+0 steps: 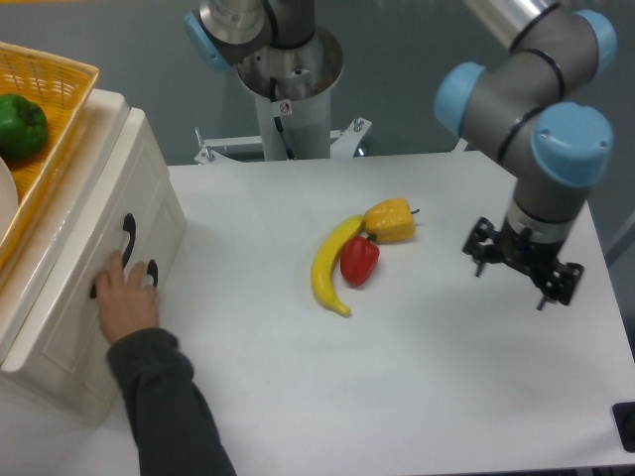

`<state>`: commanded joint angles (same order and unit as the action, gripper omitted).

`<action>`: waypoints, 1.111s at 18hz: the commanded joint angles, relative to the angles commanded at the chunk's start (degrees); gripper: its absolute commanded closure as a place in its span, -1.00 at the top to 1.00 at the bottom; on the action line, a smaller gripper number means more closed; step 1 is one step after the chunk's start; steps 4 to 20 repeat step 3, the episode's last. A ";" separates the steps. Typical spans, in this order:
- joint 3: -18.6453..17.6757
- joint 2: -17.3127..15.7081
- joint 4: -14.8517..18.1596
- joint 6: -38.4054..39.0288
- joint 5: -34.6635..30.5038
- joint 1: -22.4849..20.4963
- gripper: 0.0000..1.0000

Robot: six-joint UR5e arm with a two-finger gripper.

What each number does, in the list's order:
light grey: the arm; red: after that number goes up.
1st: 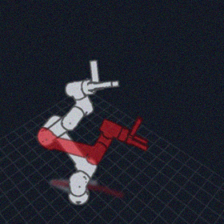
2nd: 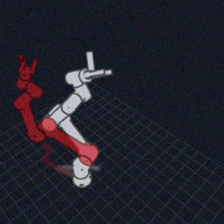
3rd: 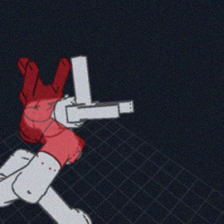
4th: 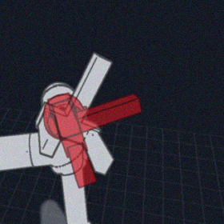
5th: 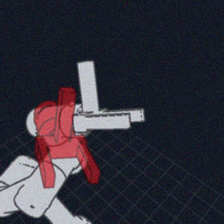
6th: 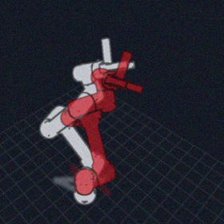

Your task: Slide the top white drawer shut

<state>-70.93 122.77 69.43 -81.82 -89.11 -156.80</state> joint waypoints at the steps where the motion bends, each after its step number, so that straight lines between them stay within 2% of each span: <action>1: 0.53 0.88 0.44 0.00 -0.01 0.00 1.00; 3: 1.41 2.02 1.23 -0.09 0.08 -0.09 1.00; 20: 1.41 2.02 1.23 -0.09 0.08 -0.09 1.00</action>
